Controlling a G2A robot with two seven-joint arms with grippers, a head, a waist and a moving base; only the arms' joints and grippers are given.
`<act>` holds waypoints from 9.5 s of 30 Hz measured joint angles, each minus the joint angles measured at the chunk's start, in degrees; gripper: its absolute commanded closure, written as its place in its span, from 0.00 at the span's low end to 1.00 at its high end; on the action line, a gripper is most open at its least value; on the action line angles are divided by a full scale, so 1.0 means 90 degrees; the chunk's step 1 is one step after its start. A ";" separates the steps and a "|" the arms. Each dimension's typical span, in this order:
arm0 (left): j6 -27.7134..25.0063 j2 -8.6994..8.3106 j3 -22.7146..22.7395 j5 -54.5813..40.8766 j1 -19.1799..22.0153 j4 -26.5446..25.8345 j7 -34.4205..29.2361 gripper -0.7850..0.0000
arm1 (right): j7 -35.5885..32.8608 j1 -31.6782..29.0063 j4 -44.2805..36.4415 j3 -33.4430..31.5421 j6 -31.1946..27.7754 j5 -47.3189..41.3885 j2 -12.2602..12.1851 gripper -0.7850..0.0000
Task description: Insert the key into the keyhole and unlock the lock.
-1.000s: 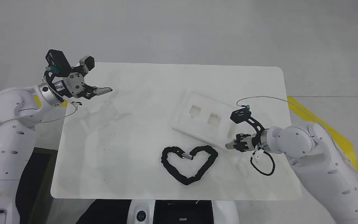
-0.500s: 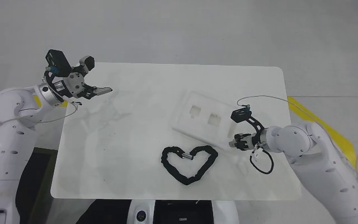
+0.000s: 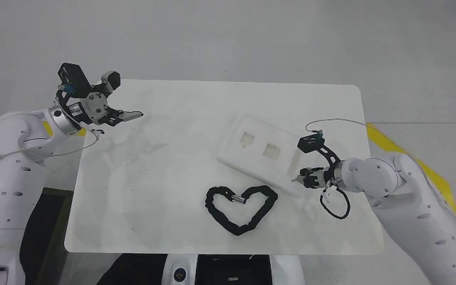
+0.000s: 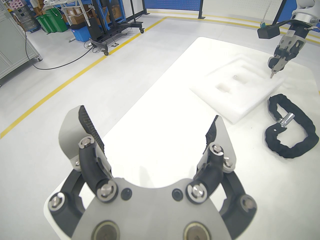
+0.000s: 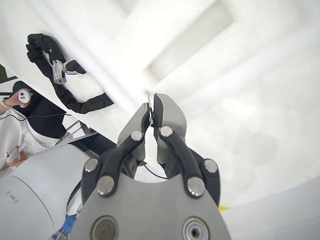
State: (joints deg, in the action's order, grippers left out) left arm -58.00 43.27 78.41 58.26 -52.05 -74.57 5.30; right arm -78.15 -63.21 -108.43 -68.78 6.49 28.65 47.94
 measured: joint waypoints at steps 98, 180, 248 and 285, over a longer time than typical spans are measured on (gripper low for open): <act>-0.0002 -0.0100 -0.0226 -0.0056 -0.0257 -0.1040 -0.0914 0.00 | 0.0327 -0.0172 -0.0517 -0.1352 -0.1333 -0.0949 -0.0190 1.00; 0.0092 0.1509 -0.5960 0.3192 0.1569 -0.1429 -0.1040 0.32 | 0.0328 -0.0172 -0.0517 -0.1352 -0.1333 -0.0949 -0.0190 1.00; 0.1757 0.1166 -0.3587 0.3181 0.0184 -0.1645 0.0413 1.00 | 0.1474 0.1463 0.0190 0.1070 -0.0709 -0.2466 0.0367 1.00; 0.2462 0.1199 -0.3358 0.3804 -0.0367 -0.1265 0.1851 1.00 | 0.1675 0.1713 -0.0653 0.1822 0.1473 -0.1517 0.0571 1.00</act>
State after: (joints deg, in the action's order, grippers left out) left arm -35.85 54.07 48.19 92.49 -55.35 -85.96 21.95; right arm -63.08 -47.79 -114.31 -52.38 19.75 14.99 53.08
